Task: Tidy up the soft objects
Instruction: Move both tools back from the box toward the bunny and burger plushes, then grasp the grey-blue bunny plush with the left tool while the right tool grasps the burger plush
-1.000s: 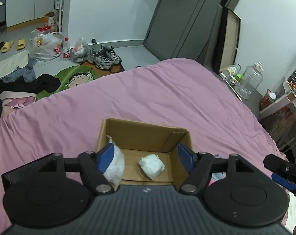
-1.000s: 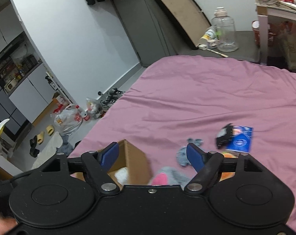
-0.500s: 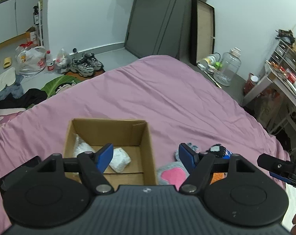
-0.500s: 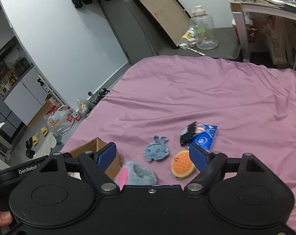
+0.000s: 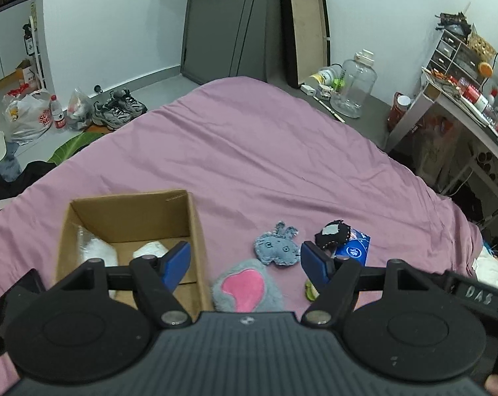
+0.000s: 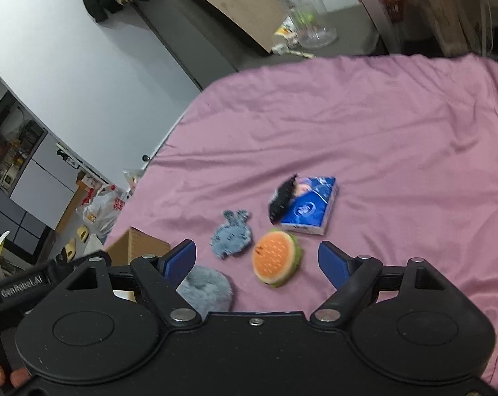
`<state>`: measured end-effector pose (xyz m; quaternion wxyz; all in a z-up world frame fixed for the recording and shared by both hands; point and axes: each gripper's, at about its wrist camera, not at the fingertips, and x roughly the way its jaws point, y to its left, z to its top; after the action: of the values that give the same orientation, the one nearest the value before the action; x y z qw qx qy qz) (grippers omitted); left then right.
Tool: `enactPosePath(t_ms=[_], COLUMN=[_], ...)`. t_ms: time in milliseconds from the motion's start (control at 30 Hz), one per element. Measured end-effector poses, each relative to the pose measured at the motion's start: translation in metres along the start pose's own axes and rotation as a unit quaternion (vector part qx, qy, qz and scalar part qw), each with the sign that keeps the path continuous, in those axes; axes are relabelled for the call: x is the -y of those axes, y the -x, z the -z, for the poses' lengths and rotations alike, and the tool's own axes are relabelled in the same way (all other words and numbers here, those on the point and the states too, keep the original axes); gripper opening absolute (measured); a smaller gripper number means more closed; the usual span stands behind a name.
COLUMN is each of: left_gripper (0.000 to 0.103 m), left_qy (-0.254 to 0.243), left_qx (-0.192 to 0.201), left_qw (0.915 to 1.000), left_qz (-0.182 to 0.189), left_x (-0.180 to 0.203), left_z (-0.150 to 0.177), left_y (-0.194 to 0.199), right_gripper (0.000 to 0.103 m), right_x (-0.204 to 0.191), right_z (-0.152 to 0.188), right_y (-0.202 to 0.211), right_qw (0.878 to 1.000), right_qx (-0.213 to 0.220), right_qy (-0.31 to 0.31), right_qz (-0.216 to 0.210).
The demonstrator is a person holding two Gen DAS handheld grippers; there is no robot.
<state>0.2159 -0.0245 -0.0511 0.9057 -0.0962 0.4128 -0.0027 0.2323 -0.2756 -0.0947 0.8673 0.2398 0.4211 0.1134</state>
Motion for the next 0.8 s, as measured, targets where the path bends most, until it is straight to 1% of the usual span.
enactPosePath(t_ms=[167, 233, 300, 467, 567, 633, 700, 800], left_gripper=[0.072, 0.072, 0.072, 0.072, 0.071, 0.069, 0.069, 0.069], left_qy=[-0.014, -0.019, -0.027, -0.026, -0.025, -0.025, -0.025, -0.027], left_qx=[-0.003, 0.000, -0.009, -0.042, -0.058, -0.064, -0.069, -0.081], left_qw=[0.9999, 0.9998, 0.9996, 0.9986, 0.9977, 0.9973, 0.9969, 0.9960], left_qz=[0.003, 0.000, -0.005, -0.020, -0.024, -0.027, -0.027, -0.028], left_x=[0.018, 0.024, 0.029, 0.034, 0.035, 0.036, 0.039, 0.045], left_z=[-0.006, -0.008, -0.010, -0.011, -0.014, -0.016, -0.017, -0.020], left_y=[-0.013, -0.019, -0.029, -0.059, -0.074, -0.082, -0.090, -0.104], right_gripper=[0.081, 0.080, 0.080, 0.079, 0.078, 0.077, 0.076, 0.071], right_x=[0.012, 0.021, 0.027, 0.031, 0.029, 0.028, 0.030, 0.033], right_z=[0.003, 0.002, 0.001, 0.002, 0.002, 0.002, 0.002, 0.003], right_y=[-0.021, -0.032, -0.042, -0.062, -0.068, -0.072, -0.075, -0.082], right_qw=[1.000, 1.000, 0.999, 0.997, 0.997, 0.996, 0.996, 0.995], right_qx=[-0.022, -0.027, -0.038, -0.064, -0.072, -0.074, -0.078, -0.089], right_qy=[0.004, -0.007, -0.012, -0.010, -0.006, -0.001, -0.004, -0.009], right_qz=[-0.006, -0.012, -0.010, -0.030, -0.042, -0.045, -0.044, -0.050])
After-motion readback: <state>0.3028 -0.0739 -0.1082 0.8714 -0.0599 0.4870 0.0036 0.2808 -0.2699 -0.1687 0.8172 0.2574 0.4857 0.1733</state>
